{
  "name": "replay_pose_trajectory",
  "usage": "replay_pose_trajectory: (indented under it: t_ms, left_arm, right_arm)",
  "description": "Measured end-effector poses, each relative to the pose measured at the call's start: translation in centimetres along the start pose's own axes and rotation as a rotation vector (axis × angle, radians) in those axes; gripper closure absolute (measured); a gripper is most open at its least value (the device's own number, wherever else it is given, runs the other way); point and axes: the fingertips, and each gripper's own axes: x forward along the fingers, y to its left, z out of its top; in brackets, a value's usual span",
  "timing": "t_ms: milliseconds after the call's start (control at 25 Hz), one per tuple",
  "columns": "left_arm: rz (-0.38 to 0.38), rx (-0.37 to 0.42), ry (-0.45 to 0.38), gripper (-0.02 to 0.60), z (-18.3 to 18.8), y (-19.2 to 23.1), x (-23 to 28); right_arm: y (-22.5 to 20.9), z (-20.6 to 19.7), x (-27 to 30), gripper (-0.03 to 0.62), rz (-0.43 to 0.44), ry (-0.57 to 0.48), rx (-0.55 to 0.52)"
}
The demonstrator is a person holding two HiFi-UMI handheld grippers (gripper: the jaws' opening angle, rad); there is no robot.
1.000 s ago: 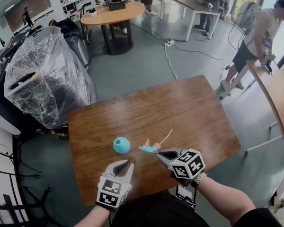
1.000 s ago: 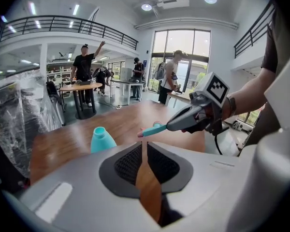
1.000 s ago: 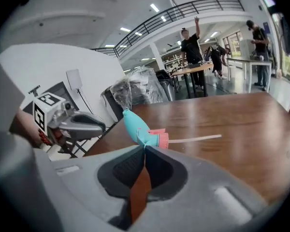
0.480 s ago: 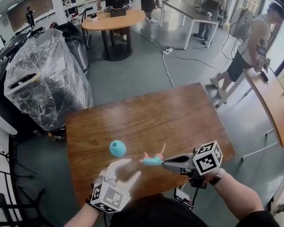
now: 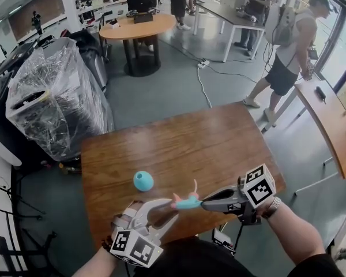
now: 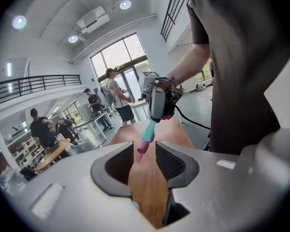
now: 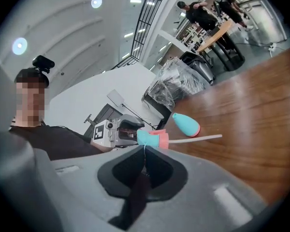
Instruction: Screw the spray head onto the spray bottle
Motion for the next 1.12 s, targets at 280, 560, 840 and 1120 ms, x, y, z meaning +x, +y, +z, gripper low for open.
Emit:
replay_pose_trajectory:
  t_ms: [280, 560, 840, 1120]
  left_arm:
    - [-0.007, 0.046, -0.006, 0.493, 0.4, -0.7, -0.4]
    - [-0.024, 0.004, -0.018, 0.503, 0.3, -0.8, -0.6]
    - [-0.032, -0.053, 0.022, 0.503, -0.7, -0.2, -0.3]
    - [-0.058, -0.102, 0.170, 0.502, -2.8, 0.0, 1.2]
  right_arm:
    - [0.5, -0.4, 0.1, 0.594, 0.017, 0.013, -0.001]
    - [0.1, 0.1, 0.2, 0.580, -0.043, -0.013, -0.019]
    - [0.2, 1.2, -0.5, 0.400, -0.249, 0.004, -0.329]
    - [-1.3, -1.5, 3.5, 0.393, -0.645, 0.505, -1.186]
